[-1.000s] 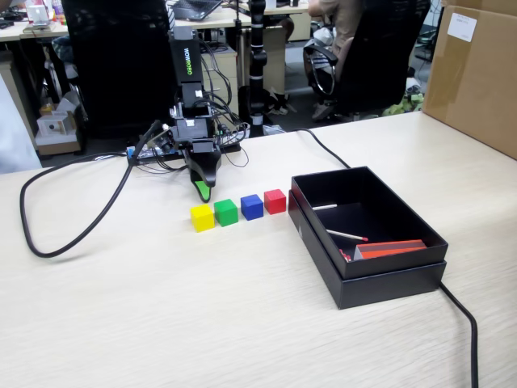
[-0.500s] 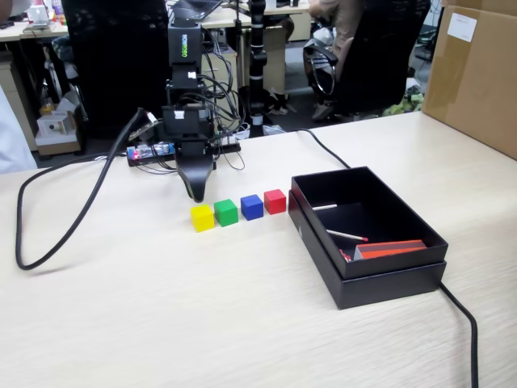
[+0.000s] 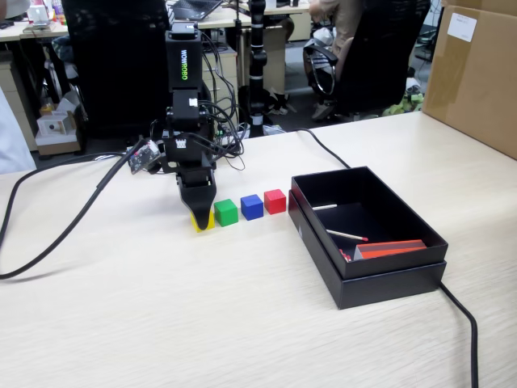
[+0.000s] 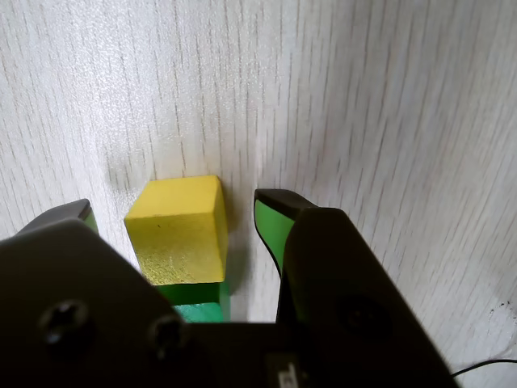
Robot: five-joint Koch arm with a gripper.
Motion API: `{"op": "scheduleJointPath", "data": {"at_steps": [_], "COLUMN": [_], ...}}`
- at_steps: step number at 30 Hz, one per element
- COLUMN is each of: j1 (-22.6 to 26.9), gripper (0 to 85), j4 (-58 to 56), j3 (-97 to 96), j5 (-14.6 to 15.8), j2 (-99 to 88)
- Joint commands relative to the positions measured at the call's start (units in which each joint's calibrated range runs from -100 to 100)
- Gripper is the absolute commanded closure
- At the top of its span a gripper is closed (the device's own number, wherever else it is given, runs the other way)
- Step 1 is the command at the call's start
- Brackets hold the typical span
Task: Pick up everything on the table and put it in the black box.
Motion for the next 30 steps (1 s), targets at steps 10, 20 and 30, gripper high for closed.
{"op": "scheduleJointPath", "data": {"at_steps": [10, 20, 30], "j1": [-0.83, 2.25, 18.9], "gripper": [79.9, 79.8, 79.7], "j4": [-0.9, -19.74, -20.69], "j3": [11.69, 37.62, 82.59], "j5": [0.59, 1.66, 6.4], "j2": [7.69, -4.93, 27.88]}}
